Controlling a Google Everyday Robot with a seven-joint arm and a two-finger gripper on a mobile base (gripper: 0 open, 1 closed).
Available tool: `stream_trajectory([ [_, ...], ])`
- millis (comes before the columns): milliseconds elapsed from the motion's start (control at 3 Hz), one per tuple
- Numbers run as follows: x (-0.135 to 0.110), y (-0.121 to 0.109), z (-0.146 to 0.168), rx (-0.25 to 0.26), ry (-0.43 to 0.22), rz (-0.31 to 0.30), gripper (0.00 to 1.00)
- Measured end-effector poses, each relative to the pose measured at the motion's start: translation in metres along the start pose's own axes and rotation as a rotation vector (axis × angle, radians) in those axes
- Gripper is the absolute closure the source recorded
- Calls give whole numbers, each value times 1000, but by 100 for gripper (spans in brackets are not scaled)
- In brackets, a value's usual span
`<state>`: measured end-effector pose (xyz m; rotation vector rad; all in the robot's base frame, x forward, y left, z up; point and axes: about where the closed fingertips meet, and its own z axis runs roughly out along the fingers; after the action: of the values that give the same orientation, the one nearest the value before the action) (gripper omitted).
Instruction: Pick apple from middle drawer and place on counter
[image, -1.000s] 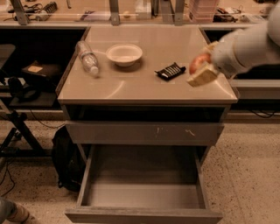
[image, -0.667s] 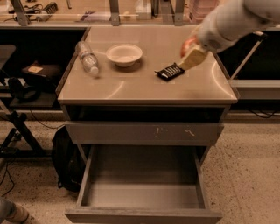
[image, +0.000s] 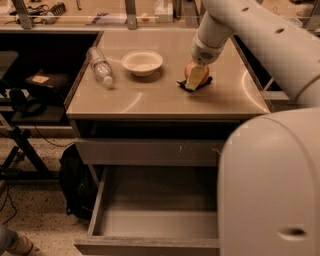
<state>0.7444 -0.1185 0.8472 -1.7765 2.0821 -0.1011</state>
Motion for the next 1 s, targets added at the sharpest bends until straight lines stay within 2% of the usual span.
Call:
stream_trajectory([
  [333, -2, 0, 16, -59, -9, 0, 100],
  [667, -2, -1, 13, -59, -9, 0, 100],
  [1000, -2, -1, 13, -59, -9, 0, 81],
])
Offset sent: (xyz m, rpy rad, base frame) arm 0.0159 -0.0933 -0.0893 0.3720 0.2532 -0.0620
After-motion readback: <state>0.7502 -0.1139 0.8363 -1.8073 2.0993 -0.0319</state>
